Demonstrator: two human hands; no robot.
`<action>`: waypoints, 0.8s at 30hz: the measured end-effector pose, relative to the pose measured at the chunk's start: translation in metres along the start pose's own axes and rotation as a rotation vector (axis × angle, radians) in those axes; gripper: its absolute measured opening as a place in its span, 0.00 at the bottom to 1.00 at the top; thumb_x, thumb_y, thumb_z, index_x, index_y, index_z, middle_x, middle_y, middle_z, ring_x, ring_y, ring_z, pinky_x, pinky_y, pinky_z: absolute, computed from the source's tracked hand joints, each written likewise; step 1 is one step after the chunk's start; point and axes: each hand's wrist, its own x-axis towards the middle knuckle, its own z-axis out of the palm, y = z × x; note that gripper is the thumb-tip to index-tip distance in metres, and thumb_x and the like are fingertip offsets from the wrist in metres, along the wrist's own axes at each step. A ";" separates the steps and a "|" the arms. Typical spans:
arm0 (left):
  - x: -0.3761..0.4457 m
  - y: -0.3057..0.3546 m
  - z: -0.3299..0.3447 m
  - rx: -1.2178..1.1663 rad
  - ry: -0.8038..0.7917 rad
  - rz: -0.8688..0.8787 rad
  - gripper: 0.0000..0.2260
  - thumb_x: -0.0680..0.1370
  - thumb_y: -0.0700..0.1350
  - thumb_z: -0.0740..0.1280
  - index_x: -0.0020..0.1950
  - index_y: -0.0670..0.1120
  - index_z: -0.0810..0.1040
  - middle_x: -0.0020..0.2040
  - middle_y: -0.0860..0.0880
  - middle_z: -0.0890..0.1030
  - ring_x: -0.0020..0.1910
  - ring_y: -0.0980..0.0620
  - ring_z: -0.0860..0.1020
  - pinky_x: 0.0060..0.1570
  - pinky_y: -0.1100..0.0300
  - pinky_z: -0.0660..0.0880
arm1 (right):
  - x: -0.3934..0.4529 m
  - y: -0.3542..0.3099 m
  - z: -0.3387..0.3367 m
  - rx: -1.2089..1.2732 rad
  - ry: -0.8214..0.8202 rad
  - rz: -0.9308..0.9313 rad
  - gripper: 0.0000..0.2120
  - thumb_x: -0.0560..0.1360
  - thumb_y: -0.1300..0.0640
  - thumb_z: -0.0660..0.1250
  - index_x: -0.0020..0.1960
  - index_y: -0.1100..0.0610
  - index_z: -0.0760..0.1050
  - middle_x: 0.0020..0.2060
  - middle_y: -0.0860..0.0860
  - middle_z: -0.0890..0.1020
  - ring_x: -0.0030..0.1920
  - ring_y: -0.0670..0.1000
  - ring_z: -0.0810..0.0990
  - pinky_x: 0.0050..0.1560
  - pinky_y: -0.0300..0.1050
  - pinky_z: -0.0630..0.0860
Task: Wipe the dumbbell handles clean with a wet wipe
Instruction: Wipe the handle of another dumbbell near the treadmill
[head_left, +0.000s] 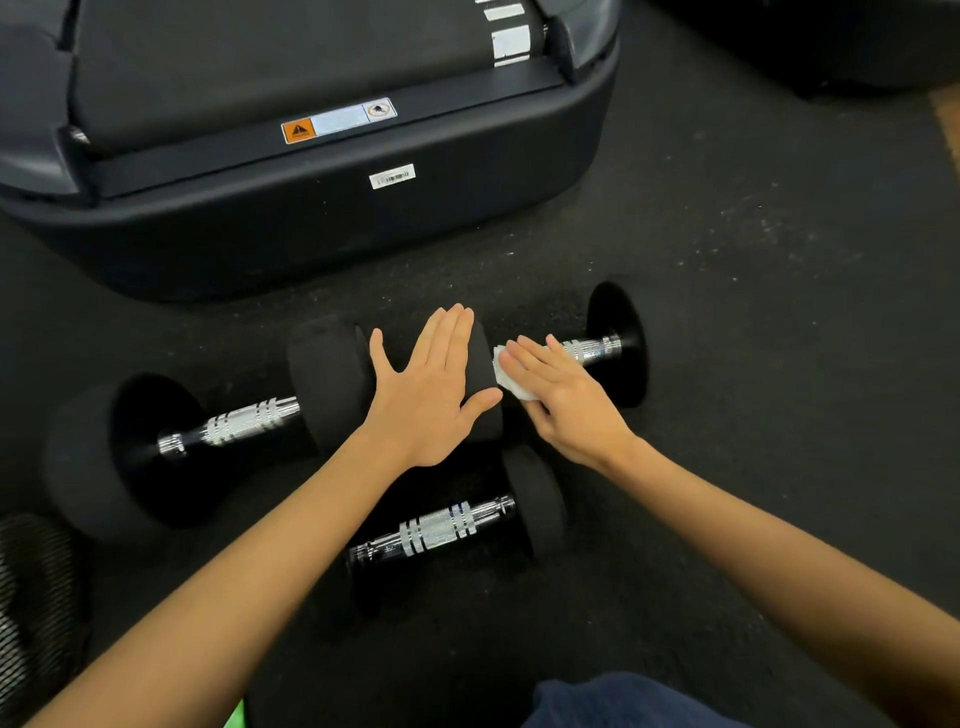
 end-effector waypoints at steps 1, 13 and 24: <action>0.000 0.001 0.000 0.001 -0.007 -0.005 0.36 0.80 0.65 0.46 0.79 0.47 0.35 0.80 0.51 0.39 0.79 0.53 0.39 0.71 0.30 0.44 | -0.002 0.000 -0.001 -0.005 -0.003 -0.019 0.23 0.77 0.62 0.63 0.72 0.61 0.70 0.70 0.57 0.73 0.73 0.58 0.69 0.76 0.57 0.56; -0.001 0.003 -0.004 -0.013 -0.044 -0.013 0.36 0.80 0.65 0.46 0.78 0.47 0.33 0.80 0.51 0.36 0.78 0.52 0.38 0.70 0.30 0.44 | 0.024 0.013 -0.026 0.230 -0.273 0.028 0.23 0.83 0.50 0.57 0.75 0.56 0.66 0.73 0.52 0.70 0.76 0.48 0.62 0.79 0.51 0.43; -0.001 0.004 -0.002 -0.012 -0.031 -0.017 0.36 0.80 0.64 0.46 0.78 0.47 0.34 0.80 0.51 0.37 0.79 0.52 0.38 0.70 0.30 0.44 | 0.041 0.018 -0.017 0.068 -0.170 -0.009 0.19 0.78 0.47 0.62 0.62 0.57 0.80 0.53 0.50 0.85 0.55 0.47 0.82 0.75 0.36 0.49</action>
